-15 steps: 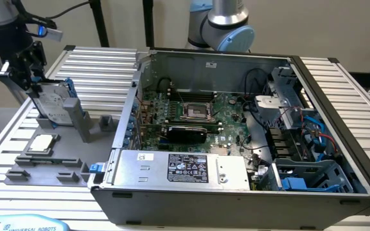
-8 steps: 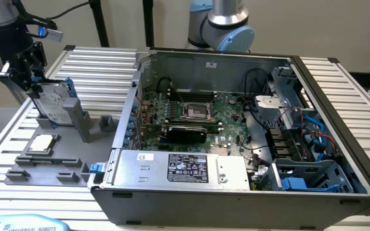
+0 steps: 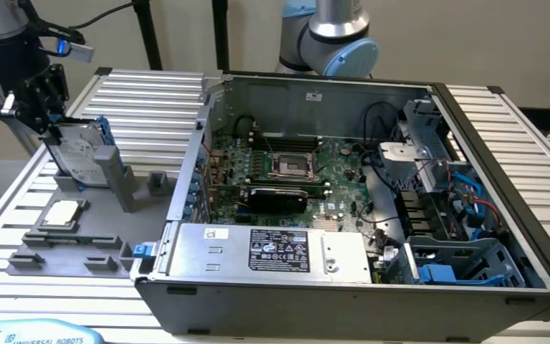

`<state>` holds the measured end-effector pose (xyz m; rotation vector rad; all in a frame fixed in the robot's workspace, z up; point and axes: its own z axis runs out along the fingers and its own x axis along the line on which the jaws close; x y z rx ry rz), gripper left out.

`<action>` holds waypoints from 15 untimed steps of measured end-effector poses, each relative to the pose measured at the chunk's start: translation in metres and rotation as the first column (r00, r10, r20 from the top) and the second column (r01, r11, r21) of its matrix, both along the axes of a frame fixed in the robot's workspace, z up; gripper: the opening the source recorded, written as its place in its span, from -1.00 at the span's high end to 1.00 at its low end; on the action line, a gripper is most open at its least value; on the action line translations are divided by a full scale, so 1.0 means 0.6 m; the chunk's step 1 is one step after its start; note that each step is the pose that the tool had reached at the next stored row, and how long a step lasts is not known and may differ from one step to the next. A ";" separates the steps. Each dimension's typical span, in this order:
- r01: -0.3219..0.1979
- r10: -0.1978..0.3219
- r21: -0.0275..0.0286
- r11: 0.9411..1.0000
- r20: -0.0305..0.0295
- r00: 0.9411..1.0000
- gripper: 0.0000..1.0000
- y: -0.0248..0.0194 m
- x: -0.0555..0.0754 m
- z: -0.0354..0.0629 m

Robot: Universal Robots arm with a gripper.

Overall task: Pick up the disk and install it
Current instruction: 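Pick up the disk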

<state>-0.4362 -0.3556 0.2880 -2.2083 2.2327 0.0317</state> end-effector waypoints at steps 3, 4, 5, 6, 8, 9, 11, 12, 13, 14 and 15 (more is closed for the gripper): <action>0.000 0.000 0.000 1.000 0.000 1.000 0.15 -0.0017 0.000 0.000; 0.000 0.000 0.000 1.000 0.000 1.000 0.29 -0.0026 0.000 0.000; 0.000 0.000 0.000 1.000 0.000 1.000 0.29 -0.0041 0.000 0.000; 0.000 0.000 0.000 1.000 0.000 1.000 0.29 -0.0056 0.000 0.000; 0.001 -0.001 0.000 1.000 0.000 1.000 0.33 -0.0094 0.000 0.000; 0.001 -0.001 0.000 1.000 0.000 1.000 0.33 -0.0116 0.000 0.000; 0.002 -0.002 0.000 1.000 0.000 1.000 0.35 -0.0165 0.000 0.000; 0.002 -0.002 0.000 1.000 0.000 1.000 0.35 -0.0188 0.000 0.000; 0.003 -0.003 0.000 1.000 0.000 1.000 0.35 -0.0205 0.000 0.000; 0.003 -0.003 0.000 1.000 0.000 1.000 0.35 -0.0214 0.000 0.000; 0.003 -0.003 0.001 1.000 0.000 1.000 0.35 -0.0217 0.000 0.000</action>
